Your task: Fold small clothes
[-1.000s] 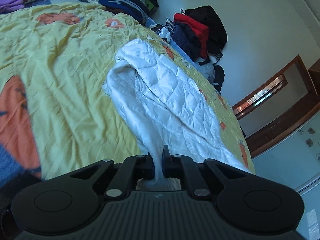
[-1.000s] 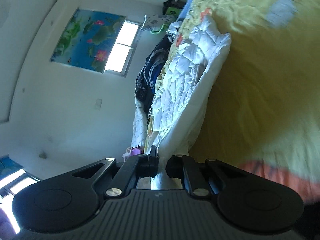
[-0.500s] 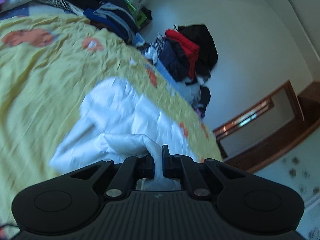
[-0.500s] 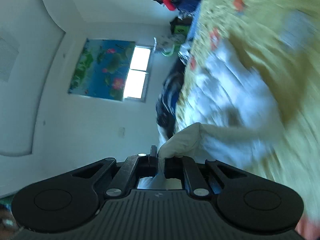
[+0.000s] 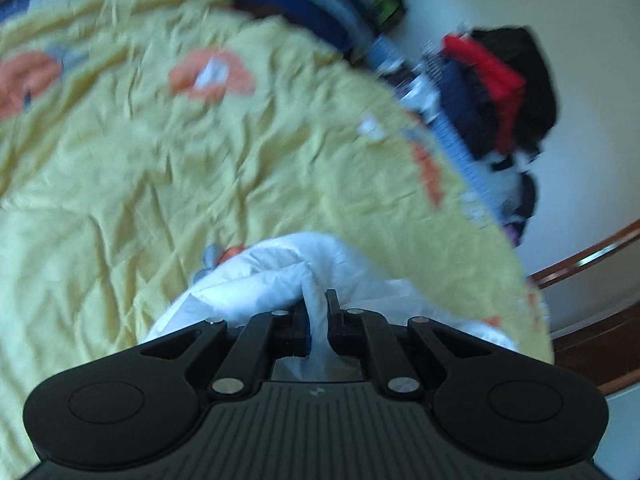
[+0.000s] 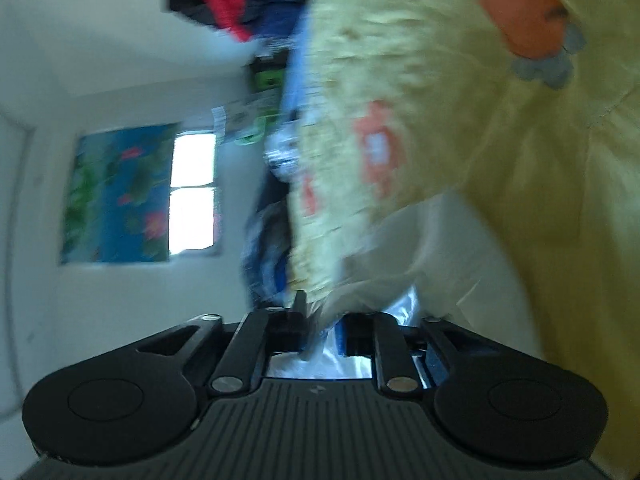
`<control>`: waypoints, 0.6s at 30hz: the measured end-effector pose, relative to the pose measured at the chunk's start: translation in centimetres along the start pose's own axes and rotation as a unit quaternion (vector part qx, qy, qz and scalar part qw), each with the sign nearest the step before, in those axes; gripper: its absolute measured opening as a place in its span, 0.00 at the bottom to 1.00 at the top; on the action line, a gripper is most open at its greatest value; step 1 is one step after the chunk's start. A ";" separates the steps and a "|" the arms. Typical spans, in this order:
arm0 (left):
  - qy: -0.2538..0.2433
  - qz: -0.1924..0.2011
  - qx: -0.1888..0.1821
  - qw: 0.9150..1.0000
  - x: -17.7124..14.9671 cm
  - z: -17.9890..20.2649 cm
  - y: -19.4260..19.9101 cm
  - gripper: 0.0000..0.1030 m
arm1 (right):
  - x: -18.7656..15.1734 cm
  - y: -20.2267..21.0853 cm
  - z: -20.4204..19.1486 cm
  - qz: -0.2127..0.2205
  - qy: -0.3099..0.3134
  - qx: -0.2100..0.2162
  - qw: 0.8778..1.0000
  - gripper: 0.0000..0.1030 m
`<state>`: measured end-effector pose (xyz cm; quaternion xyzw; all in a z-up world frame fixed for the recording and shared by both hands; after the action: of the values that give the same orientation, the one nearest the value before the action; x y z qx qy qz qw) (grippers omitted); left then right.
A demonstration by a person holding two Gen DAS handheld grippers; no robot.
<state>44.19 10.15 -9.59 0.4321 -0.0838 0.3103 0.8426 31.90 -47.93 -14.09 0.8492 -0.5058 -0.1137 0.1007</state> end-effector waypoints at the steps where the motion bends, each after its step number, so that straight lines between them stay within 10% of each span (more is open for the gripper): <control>1: 0.013 -0.009 0.001 1.000 -0.1 -0.5 -0.8 0.06 | 0.1 -0.7 1.0 0.000 -0.017 -0.009 1.000 0.25; 7: 0.091 -0.025 -0.064 0.993 0.6 -2.1 -0.2 0.24 | 0.4 0.4 1.5 0.008 -0.025 0.028 0.999 0.70; 11: 0.102 0.022 -0.115 0.988 1.9 -1.0 3.9 0.85 | 1.3 3.9 -2.2 0.079 0.034 0.049 0.995 0.90; 13: 0.075 0.079 -0.119 0.987 2.2 0.3 7.0 0.85 | 0.8 5.4 -5.0 0.126 0.098 0.053 0.986 0.90; 16: -0.041 0.184 -0.054 0.981 0.7 4.1 10.2 0.85 | -3.1 5.2 -10.0 0.146 0.266 0.028 0.952 0.90; 18: -0.164 0.227 0.017 0.960 -2.1 8.1 9.7 0.86 | -7.6 3.3 -12.5 0.127 0.409 -0.021 0.904 0.89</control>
<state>37.83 7.10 1.05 0.4607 -0.3119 0.4197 0.7172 29.34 -42.08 -0.58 0.7473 -0.5214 0.2464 0.3301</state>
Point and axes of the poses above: each gripper's, at about its wrist camera, not at the fingertips, and y roughly against the way its jaws point, z to its right, x to its top, the point moved 4 cm from there along -y, roughly the way its jaws point, and after that the axes turned 3 degrees about z, right-handed, at the moved point
